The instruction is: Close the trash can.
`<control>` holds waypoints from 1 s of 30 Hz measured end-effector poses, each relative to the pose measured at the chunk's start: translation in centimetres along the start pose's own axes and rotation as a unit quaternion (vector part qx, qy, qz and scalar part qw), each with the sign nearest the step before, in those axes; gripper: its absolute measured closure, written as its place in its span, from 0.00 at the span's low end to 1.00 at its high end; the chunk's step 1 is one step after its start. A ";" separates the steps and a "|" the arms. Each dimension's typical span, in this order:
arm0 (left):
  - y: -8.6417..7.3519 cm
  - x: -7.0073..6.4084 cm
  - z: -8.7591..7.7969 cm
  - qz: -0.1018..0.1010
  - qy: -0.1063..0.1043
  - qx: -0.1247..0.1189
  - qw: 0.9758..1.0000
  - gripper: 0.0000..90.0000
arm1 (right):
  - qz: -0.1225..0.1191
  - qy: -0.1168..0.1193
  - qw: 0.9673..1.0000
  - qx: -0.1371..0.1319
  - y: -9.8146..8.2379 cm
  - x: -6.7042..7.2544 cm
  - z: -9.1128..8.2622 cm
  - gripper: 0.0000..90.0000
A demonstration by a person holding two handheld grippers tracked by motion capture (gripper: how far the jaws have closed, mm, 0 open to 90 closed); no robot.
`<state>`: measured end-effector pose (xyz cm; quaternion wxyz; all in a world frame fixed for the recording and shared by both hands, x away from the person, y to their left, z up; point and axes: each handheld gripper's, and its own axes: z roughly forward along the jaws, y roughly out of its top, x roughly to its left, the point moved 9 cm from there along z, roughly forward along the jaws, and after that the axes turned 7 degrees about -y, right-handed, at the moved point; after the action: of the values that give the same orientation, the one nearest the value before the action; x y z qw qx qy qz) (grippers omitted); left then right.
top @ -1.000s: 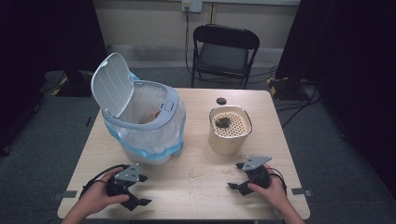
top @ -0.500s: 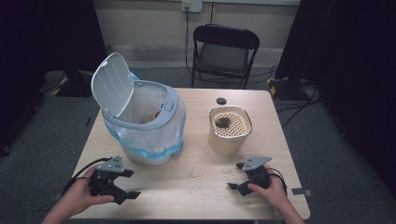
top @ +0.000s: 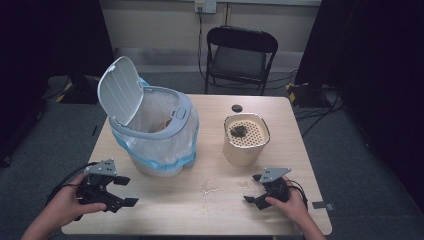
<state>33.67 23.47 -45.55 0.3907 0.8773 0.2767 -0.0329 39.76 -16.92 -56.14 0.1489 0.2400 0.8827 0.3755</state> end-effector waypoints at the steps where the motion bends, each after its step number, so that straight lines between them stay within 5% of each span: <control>1: 0.0 0.0 0.0 0.000 0.000 0.000 1.000 0.20 | 0.001 0.000 1.000 0.000 0.0 0.0 0.0 0.15; 30: 2.9 2.2 -7.9 -0.040 0.056 -0.019 0.997 0.22 | 0.004 -0.003 1.000 0.001 -0.1 0.1 -0.1 0.15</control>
<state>35.74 28.44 -38.74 0.3898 0.8583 0.3337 0.0063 39.59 -16.97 -56.14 0.1501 0.2446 0.8819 0.3741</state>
